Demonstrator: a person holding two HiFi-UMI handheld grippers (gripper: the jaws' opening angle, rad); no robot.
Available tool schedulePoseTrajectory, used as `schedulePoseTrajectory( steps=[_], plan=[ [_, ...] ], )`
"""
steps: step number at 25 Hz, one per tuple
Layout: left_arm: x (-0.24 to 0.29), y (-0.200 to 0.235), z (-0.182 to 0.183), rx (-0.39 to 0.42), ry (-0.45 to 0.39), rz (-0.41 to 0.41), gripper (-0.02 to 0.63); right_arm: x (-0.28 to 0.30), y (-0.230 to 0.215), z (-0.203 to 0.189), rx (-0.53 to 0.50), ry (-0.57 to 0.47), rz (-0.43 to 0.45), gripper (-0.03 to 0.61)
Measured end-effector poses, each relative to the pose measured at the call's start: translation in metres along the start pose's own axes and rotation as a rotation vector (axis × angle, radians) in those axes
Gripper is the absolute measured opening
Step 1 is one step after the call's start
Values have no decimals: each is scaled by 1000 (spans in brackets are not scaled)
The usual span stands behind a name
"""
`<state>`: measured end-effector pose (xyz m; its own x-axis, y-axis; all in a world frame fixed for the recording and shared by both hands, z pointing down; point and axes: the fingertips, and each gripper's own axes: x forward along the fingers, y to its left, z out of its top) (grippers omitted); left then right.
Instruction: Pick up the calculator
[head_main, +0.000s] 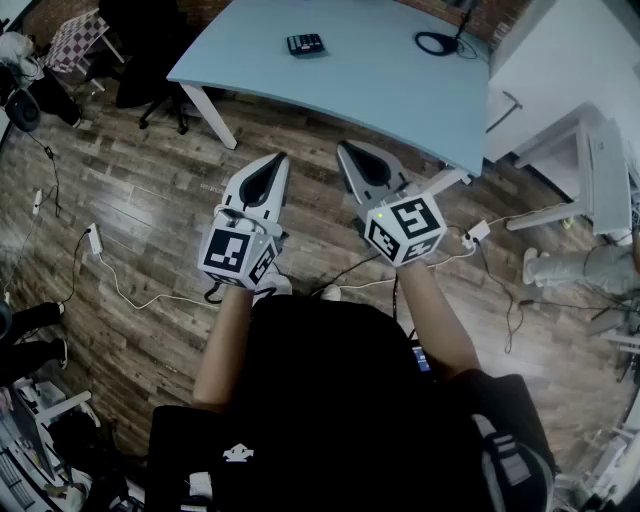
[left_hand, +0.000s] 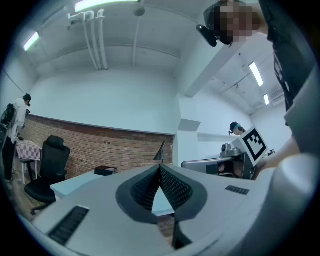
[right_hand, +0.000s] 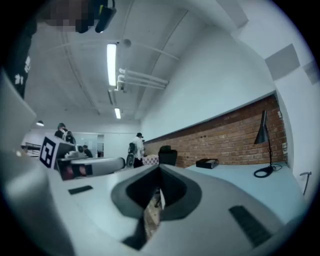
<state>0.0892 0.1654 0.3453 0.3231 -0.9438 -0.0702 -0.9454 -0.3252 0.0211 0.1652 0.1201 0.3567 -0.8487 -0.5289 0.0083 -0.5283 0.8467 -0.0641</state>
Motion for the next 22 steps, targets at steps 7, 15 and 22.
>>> schedulePoseTrajectory(
  steps=[7,15,22],
  plan=[
    [-3,-13,4,24,-7,23,3,-10,-1,1,24,-18,15,5],
    [-1,8,3,41,-12,69,3,10,-1,-5,32,-1,23,5],
    [15,37,0,10,-14,52,3,40,-7,-3,29,7,15,5]
  ],
)
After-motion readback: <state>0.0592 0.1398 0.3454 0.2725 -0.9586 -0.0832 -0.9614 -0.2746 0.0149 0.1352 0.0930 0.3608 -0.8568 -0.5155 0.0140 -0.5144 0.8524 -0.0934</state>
